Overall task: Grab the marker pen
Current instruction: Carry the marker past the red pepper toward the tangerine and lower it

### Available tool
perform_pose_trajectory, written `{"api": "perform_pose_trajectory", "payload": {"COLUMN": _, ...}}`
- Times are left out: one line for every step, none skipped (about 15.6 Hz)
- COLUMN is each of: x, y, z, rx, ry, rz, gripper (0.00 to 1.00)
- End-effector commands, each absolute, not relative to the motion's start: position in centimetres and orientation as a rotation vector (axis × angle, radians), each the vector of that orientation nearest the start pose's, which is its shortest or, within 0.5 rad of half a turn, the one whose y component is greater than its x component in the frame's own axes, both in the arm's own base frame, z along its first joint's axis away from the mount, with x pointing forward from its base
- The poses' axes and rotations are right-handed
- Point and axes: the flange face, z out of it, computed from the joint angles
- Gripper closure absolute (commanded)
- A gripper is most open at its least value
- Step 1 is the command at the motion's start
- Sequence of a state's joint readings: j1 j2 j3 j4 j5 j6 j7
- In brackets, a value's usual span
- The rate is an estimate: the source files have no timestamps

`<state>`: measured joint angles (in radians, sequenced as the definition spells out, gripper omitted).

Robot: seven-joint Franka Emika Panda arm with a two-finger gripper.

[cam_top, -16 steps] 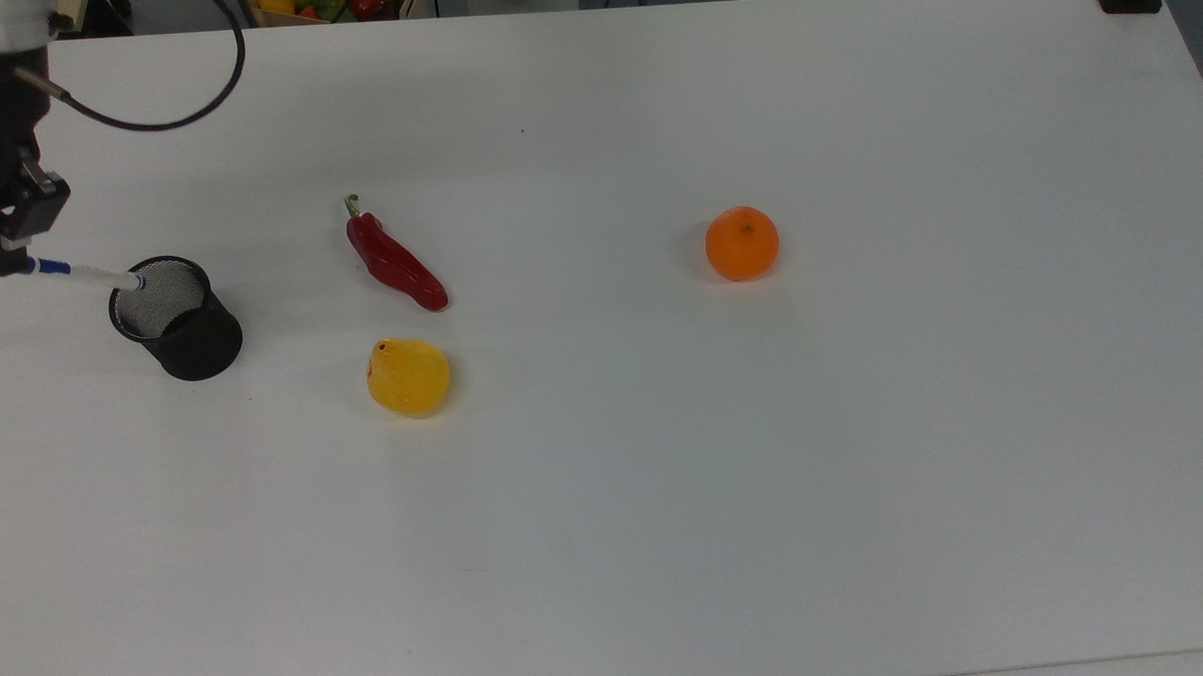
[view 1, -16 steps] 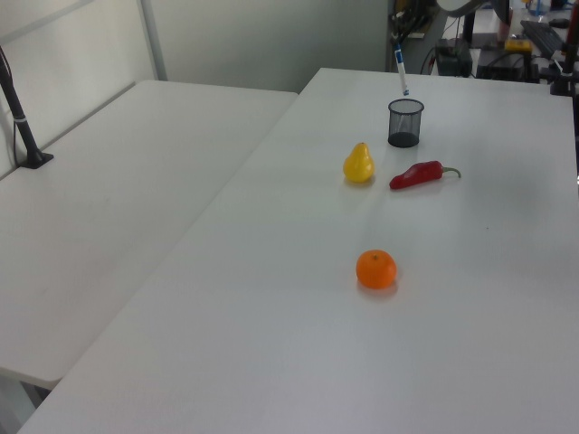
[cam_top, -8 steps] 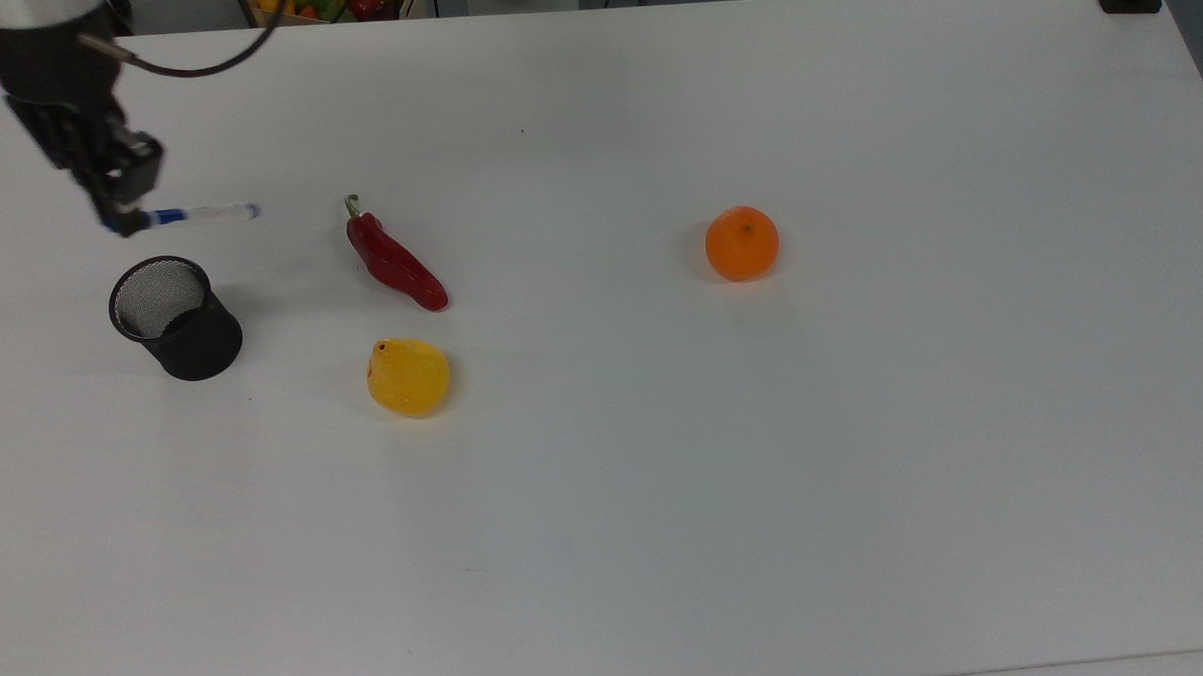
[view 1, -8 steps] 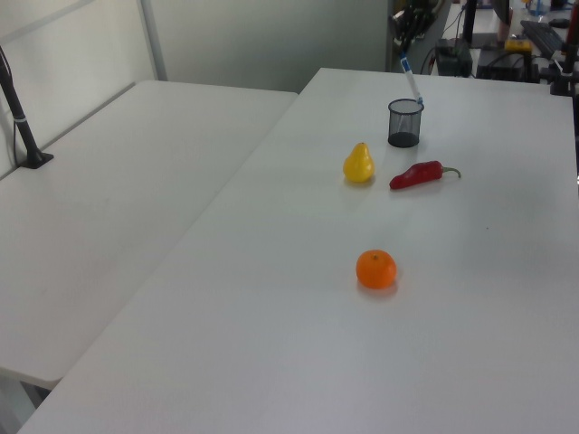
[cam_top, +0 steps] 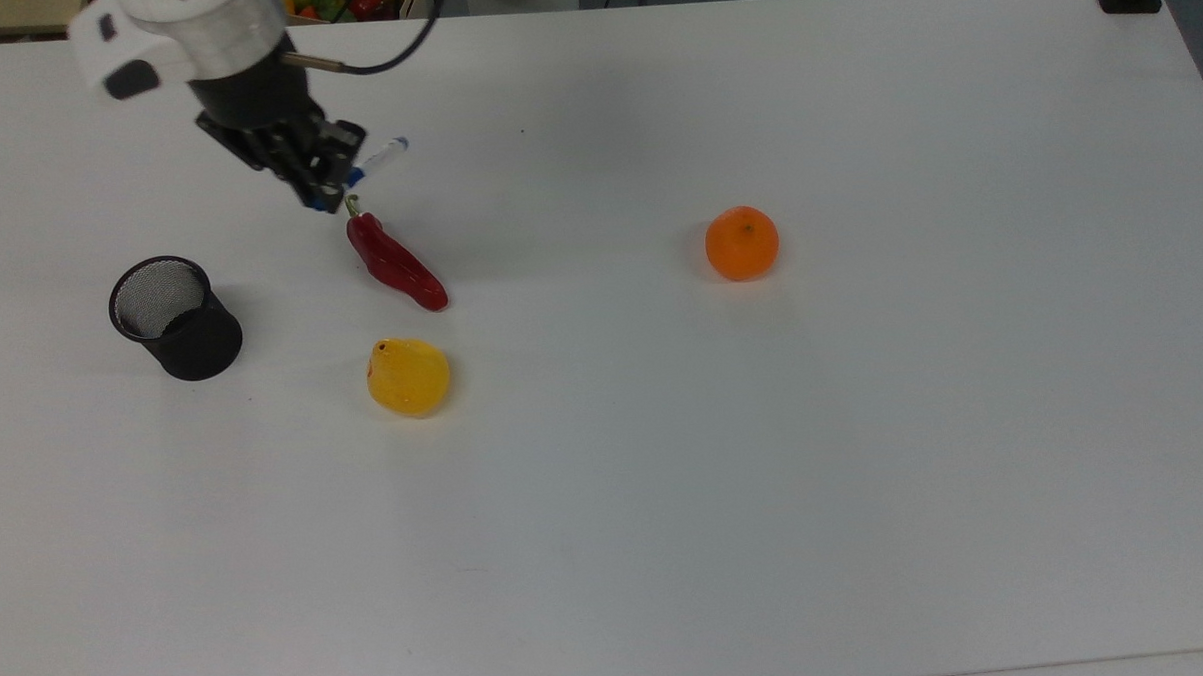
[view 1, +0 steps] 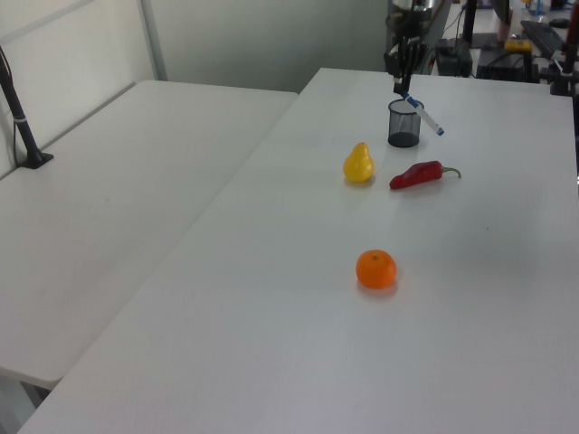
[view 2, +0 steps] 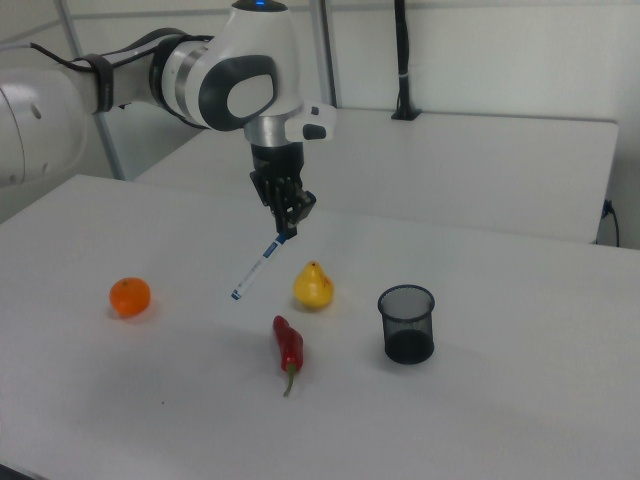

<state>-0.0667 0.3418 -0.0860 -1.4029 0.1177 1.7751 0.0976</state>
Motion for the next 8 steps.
{"api": "perform_pose_trajectory", "payload": {"x": 65.6, "y": -3.3, "z": 49.8, "rx": -3.039, "ry": 0.234, "rz": 0.080, "gripper": 0.95}}
{"api": "perform_pose_trajectory", "payload": {"x": 65.7, "y": -2.0, "z": 49.0, "rx": -3.045, "ry": 0.204, "rz": 0.105, "gripper": 0.95}}
{"api": "perform_pose_trajectory", "payload": {"x": 65.7, "y": -0.5, "z": 48.1, "rx": -3.049, "ry": 0.170, "rz": 0.139, "gripper": 0.95}}
{"api": "perform_pose_trajectory", "payload": {"x": 65.6, "y": 0.8, "z": 47.1, "rx": -3.052, "ry": 0.143, "rz": 0.178, "gripper": 0.95}}
{"api": "perform_pose_trajectory", "payload": {"x": 65.5, "y": 2.2, "z": 45.9, "rx": -3.057, "ry": 0.111, "rz": 0.221, "gripper": 0.95}}
{"api": "perform_pose_trajectory", "payload": {"x": 65.4, "y": 3.2, "z": 45.1, "rx": -3.060, "ry": 0.085, "rz": 0.248, "gripper": 0.95}}
{"api": "perform_pose_trajectory", "payload": {"x": 65.4, "y": 4.3, "z": 43.5, "rx": -3.066, "ry": 0.060, "rz": 0.291, "gripper": 0.95}}
{"api": "perform_pose_trajectory", "payload": {"x": 65.4, "y": 5.3, "z": 42.5, "rx": -3.078, "ry": 0.035, "rz": 0.316, "gripper": 0.95}}
